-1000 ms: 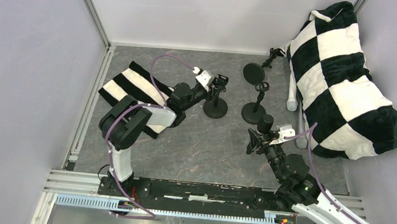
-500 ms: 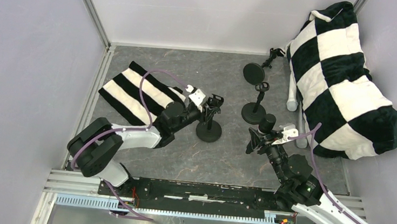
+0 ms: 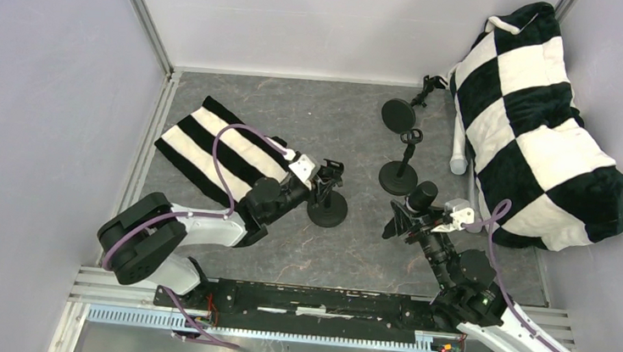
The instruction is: Attach the microphones to the stand
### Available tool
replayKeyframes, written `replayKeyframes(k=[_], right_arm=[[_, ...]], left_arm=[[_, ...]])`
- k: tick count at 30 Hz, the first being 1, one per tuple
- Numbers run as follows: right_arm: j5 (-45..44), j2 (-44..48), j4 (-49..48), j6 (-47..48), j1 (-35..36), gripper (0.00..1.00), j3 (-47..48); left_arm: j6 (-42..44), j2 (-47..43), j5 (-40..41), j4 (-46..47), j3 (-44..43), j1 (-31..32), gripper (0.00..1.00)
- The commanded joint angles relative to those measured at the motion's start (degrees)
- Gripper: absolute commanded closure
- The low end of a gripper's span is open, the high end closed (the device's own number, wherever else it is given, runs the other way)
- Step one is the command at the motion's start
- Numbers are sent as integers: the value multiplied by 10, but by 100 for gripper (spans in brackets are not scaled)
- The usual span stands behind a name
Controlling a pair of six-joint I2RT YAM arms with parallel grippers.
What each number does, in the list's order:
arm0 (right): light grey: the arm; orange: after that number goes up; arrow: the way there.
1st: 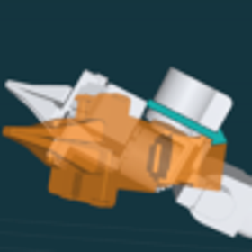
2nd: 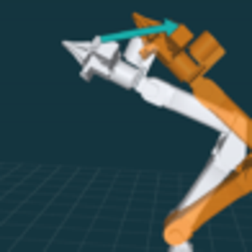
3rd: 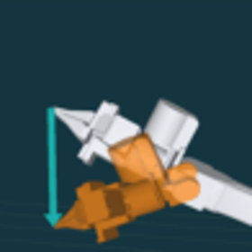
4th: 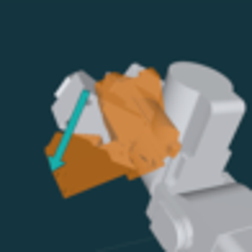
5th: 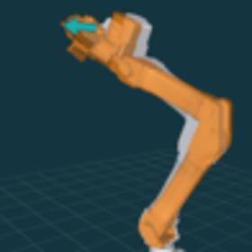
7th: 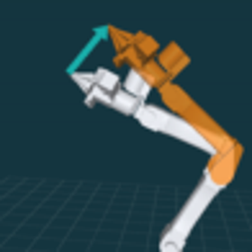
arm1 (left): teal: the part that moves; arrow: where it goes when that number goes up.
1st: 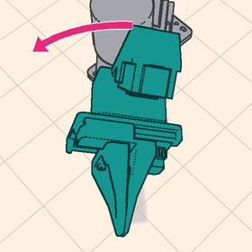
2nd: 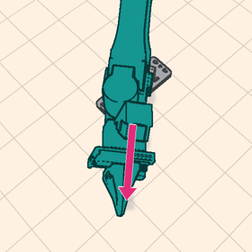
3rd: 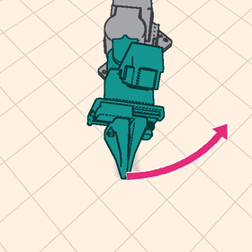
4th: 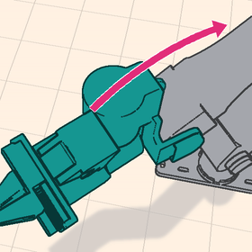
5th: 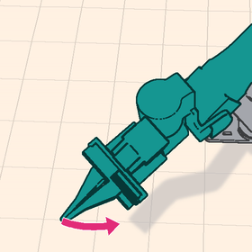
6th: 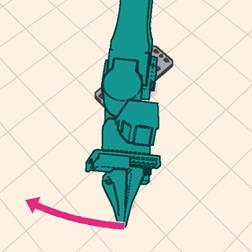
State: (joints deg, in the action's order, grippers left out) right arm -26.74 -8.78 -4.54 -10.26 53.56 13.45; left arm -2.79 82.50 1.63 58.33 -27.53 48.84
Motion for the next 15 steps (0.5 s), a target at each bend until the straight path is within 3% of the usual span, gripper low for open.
replayKeyframes(k=[1, 7, 15], right_arm=[[19, 14, -76, 7, 0, 100, -20], [27, 4, -94, 6, 0, 100, -25], [28, -7, -100, 9, 0, 100, -25]], left_arm=[[-12, -1, 30, 58, 13, 12, 59], [-8, 20, 63, 88, 9, 25, 41], [44, 55, 204, 146, 7, 81, 35]])
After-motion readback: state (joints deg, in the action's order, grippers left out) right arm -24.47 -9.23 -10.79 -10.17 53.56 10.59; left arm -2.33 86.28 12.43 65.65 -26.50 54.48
